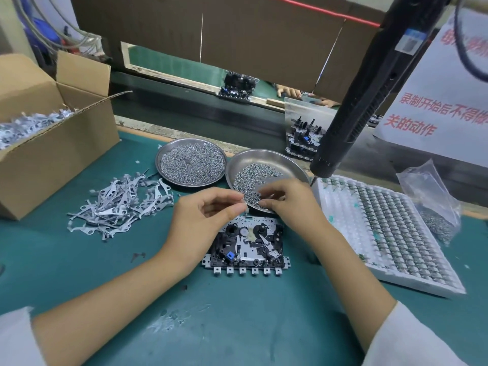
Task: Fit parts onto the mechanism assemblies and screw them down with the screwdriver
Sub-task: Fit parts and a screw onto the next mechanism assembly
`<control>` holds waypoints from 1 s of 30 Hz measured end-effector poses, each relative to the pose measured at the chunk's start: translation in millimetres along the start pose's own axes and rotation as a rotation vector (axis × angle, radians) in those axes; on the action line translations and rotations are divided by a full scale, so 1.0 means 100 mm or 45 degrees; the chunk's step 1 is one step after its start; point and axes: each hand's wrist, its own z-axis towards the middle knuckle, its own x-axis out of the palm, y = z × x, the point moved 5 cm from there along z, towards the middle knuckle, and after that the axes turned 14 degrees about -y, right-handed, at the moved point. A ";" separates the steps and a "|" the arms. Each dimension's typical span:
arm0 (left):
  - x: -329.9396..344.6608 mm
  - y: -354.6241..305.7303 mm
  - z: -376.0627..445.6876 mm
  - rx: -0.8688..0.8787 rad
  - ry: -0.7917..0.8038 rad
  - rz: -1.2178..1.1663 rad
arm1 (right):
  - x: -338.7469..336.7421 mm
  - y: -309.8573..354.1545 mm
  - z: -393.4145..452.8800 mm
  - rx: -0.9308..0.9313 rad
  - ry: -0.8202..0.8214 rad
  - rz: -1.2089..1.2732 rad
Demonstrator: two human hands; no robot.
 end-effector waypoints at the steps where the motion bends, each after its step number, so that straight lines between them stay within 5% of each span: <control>1: 0.00 0.00 0.00 0.000 0.000 0.005 | 0.01 0.03 0.01 -0.022 0.008 -0.008; 10: 0.01 0.00 0.00 -0.012 0.015 -0.002 | -0.14 0.02 0.00 0.072 -0.186 0.263; 19: 0.03 -0.06 -0.05 0.029 0.018 -0.098 | -0.12 0.18 -0.57 0.528 0.014 1.406; 30: 0.07 -0.10 -0.09 0.122 0.095 -0.117 | -0.06 0.20 -0.67 0.553 -0.014 1.523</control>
